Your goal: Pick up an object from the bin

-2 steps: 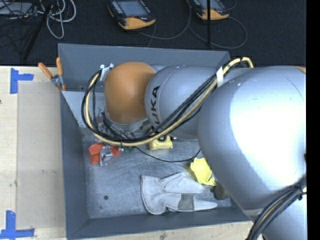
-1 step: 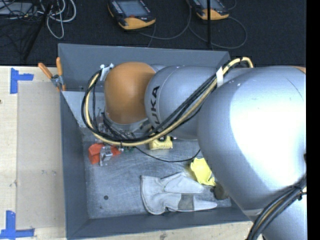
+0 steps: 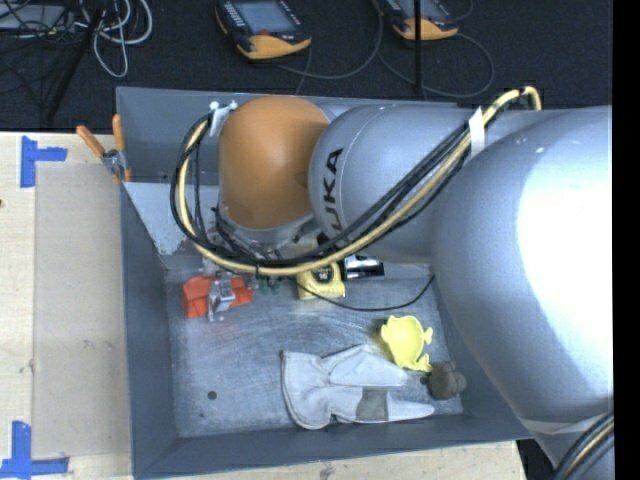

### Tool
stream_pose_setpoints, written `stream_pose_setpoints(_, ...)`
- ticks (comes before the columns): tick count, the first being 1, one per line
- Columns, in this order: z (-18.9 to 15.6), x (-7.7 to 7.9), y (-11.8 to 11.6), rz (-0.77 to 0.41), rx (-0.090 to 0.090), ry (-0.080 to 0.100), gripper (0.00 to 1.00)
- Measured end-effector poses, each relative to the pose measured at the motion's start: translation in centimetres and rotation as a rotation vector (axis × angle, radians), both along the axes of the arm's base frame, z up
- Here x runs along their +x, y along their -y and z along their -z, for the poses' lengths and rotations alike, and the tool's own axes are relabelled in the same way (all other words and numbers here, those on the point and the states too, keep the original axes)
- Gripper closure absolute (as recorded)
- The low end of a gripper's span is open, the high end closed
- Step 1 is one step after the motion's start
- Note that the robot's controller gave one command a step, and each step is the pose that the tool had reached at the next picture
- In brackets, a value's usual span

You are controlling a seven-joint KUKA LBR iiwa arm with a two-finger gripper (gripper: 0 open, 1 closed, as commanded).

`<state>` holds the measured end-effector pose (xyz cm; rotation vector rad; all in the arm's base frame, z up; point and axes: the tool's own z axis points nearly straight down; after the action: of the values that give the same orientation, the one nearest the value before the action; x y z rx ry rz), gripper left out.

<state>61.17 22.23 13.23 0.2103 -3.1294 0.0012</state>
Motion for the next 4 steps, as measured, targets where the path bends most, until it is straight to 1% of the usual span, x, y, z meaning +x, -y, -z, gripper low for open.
stream_pose_setpoints(1, -7.7, 0.6, -1.6, 0.024, 0.002, 0.006, 1.0)
stream_pose_setpoints(2, -7.7, 0.6, -1.6, 0.025, 0.002, 0.006, 1.0)
stream_pose_setpoints(3, -9.4, -0.1, -1.0, 0.082, 0.002, 0.006, 0.0)
stream_pose_setpoints(4, -10.7, -0.5, -0.6, 0.124, 0.003, 0.008, 0.0)
